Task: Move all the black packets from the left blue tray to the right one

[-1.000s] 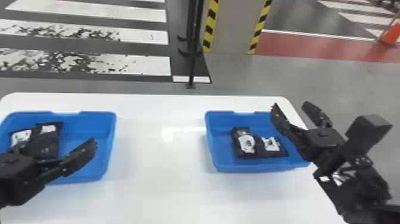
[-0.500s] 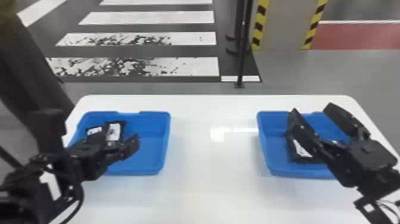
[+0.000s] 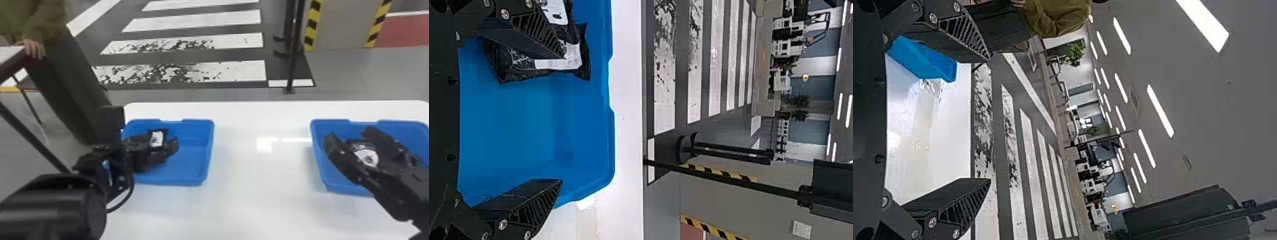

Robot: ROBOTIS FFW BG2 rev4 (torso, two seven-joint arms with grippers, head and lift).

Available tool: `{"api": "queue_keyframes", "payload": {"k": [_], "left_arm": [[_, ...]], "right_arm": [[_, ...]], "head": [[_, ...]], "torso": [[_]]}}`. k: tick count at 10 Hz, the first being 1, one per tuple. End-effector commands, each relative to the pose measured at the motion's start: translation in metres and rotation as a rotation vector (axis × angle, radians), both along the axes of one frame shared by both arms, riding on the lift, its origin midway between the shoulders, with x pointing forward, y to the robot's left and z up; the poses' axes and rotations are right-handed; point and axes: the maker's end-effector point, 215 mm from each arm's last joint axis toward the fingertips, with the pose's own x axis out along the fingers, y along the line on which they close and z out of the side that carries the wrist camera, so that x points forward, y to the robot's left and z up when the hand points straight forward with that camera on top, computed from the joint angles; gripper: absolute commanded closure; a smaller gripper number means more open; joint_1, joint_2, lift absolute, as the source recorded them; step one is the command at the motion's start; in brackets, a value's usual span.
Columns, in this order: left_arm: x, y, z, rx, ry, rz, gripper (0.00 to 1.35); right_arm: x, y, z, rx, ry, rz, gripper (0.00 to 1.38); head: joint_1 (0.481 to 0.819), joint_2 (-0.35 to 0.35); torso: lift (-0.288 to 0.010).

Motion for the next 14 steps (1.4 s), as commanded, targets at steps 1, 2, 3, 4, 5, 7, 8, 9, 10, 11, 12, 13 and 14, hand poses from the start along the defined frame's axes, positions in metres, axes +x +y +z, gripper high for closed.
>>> {"api": "queue_keyframes", "payload": {"k": [1,2,3,4,5,7,8,9,10,11,12,13,14], "left_arm": [[0.000,0.002,-0.002,0.003,0.005,0.004,0.16],[-0.001,0.003,-0.008,0.005,0.018,0.008,0.16],[-0.002,0.004,-0.010,0.002,0.022,0.009,0.16],[-0.001,0.005,-0.009,0.004,0.020,0.010,0.16],[0.000,0.005,-0.013,0.001,0.029,0.012,0.16],[0.011,0.019,-0.022,0.027,0.052,0.041,0.16],[0.018,0.023,-0.023,0.046,0.071,0.041,0.15],[0.025,0.021,-0.032,0.047,0.103,0.027,0.15],[0.030,0.020,-0.043,0.037,0.145,0.019,0.15],[0.035,0.023,-0.046,0.050,0.170,0.023,0.15],[0.040,0.024,-0.043,0.075,0.174,0.025,0.15],[0.045,0.029,-0.043,0.095,0.194,0.036,0.15],[0.050,0.031,-0.047,0.114,0.221,0.038,0.15]], "right_arm": [[-0.001,0.002,-0.004,0.010,0.013,0.007,0.18],[0.000,0.003,-0.006,0.019,0.020,0.011,0.18],[0.000,0.004,-0.007,0.024,0.022,0.016,0.18],[-0.001,0.006,-0.010,0.029,0.031,0.021,0.18],[-0.001,0.007,-0.016,0.037,0.044,0.026,0.18],[-0.003,0.014,-0.023,0.057,0.066,0.049,0.18],[-0.002,0.016,-0.025,0.061,0.072,0.057,0.18],[-0.002,0.017,-0.026,0.062,0.074,0.061,0.18],[-0.003,0.018,-0.027,0.062,0.078,0.065,0.18],[-0.003,0.018,-0.029,0.068,0.085,0.068,0.18],[-0.004,0.020,-0.031,0.074,0.089,0.070,0.18],[-0.004,0.020,-0.032,0.075,0.091,0.072,0.18],[-0.004,0.020,-0.033,0.081,0.096,0.074,0.18]], "head": [[0.695,0.181],[0.695,0.184],[0.695,0.187],[0.695,0.191],[0.695,0.192],[0.695,0.198],[0.695,0.207],[0.695,0.219],[0.695,0.221],[0.695,0.218],[0.695,0.219],[0.695,0.220],[0.695,0.223]], "torso": [[-0.140],[-0.140],[-0.140],[-0.140],[-0.140],[-0.140],[-0.140],[-0.140],[-0.140],[-0.140],[-0.140],[-0.140],[-0.140]]}}
